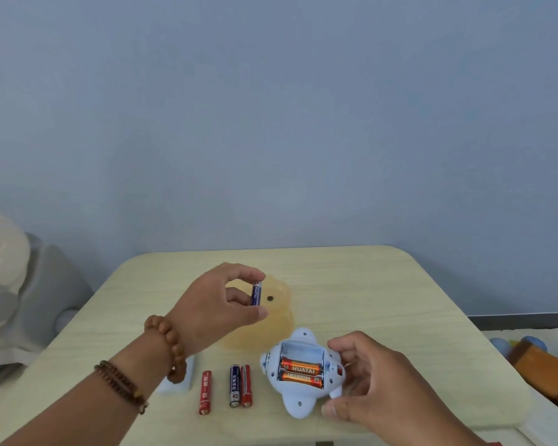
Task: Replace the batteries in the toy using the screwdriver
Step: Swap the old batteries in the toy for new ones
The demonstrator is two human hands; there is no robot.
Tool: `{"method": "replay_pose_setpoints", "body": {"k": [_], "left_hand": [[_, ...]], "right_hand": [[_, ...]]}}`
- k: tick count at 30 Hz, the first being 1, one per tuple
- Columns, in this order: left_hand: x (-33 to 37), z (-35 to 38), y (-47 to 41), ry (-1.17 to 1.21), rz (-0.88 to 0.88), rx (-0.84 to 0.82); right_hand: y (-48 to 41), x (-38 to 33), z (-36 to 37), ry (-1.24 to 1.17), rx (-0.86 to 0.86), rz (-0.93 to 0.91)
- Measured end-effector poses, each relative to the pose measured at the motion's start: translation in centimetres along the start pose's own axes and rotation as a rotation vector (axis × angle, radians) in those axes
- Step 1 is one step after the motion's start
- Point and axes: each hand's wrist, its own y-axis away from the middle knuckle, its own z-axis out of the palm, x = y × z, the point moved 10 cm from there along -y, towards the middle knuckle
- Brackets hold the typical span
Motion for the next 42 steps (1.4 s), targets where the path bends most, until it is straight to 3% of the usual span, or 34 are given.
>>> {"method": "replay_pose_setpoints", "body": {"k": [4, 6, 15, 21, 37, 42], "left_hand": [[-0.8, -2.6, -0.8, -0.399, 0.13, 0.018], [-1.8, -2.9, -1.0, -0.462, 0.136, -0.008], [-4.9, -1.1, -1.3, -0.514, 0.162, -0.186], [-5.7, -1.3, -1.2, -0.466, 0.147, -0.183], [-5.4, -0.8, -0.9, -0.603, 0.187, -0.187], [-1.6, -1.0, 0.8, -0.645, 0.272, -0.137]], "right_hand": [[0.0, 0.1, 0.0, -0.011, 0.009, 0.002], [0.0, 0.2, 0.0, -0.014, 0.011, 0.005], [0.0, 0.4, 0.0, -0.022, 0.012, 0.01], [0.0, 0.5, 0.1, -0.03, 0.007, 0.009], [0.3, 0.5, 0.1, -0.046, 0.008, 0.018], [0.3, 0.5, 0.0, -0.039, 0.011, 0.032]]}}
